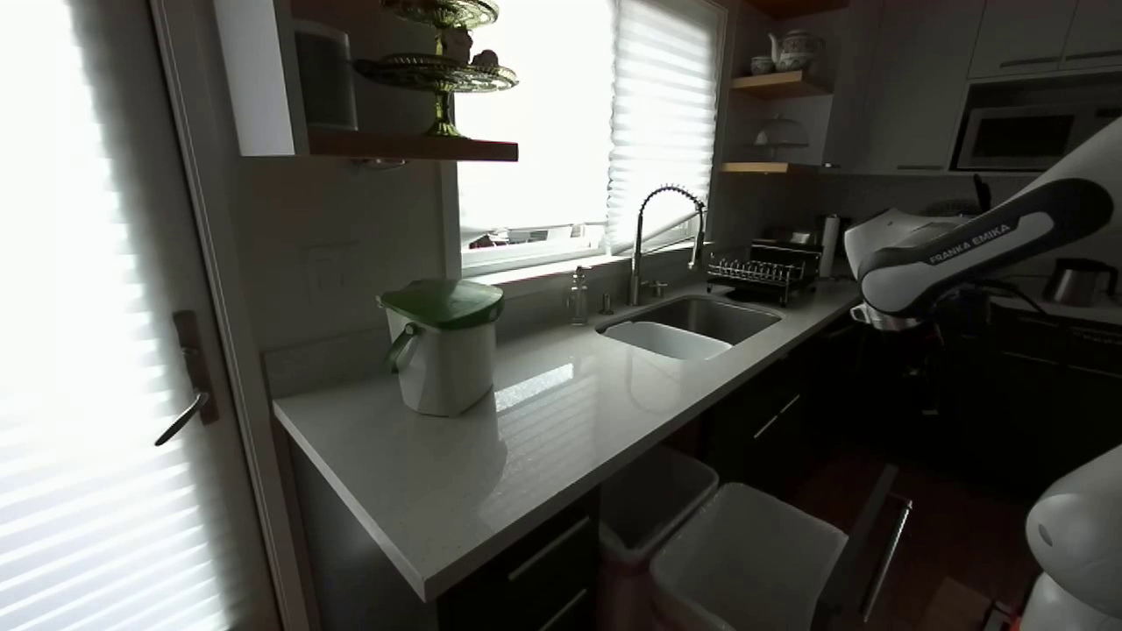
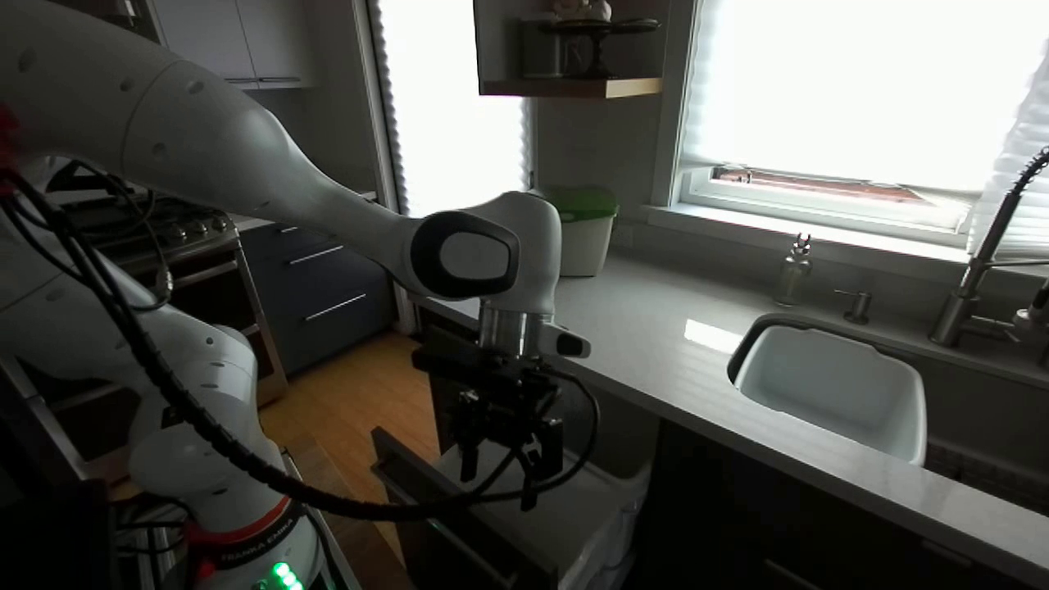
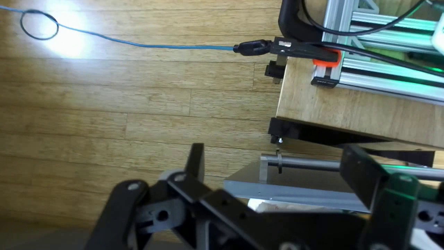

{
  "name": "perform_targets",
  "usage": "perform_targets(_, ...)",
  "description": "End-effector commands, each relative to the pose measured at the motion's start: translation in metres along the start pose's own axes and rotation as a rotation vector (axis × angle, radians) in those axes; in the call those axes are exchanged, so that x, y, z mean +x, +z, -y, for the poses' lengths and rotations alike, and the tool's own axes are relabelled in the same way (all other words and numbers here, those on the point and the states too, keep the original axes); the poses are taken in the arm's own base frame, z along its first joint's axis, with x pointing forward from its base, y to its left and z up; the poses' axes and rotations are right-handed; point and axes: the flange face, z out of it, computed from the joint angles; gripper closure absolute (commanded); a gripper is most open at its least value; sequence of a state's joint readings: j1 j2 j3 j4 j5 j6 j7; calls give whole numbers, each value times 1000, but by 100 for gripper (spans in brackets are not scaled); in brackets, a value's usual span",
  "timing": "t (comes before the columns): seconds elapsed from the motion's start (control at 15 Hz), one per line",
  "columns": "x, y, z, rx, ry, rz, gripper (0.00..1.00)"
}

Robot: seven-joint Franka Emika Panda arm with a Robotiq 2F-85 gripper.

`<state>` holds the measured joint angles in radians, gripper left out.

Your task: Close the double pull out trash can drawer

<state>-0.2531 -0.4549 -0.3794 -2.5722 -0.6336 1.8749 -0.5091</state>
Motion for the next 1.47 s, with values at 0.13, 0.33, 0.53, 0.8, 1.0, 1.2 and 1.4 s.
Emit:
perform_targets(0.13,2,44,-27,121,-271,-30,0)
perform_targets(0.33,-3,45,-22,137,-262,-6,0)
perform_targets(0.53,-1,48,-28,182,-284,24,0)
perform_targets(0.8,6,58,-43,225,-289,-16,0)
perform_targets(1.0,-1,70,-66,252,-281,-121,0)
perform_targets(1.2,-9,91,-91,320,-296,-210,1)
perform_targets(1.4,-4,111,-104,424,-325,-311,31)
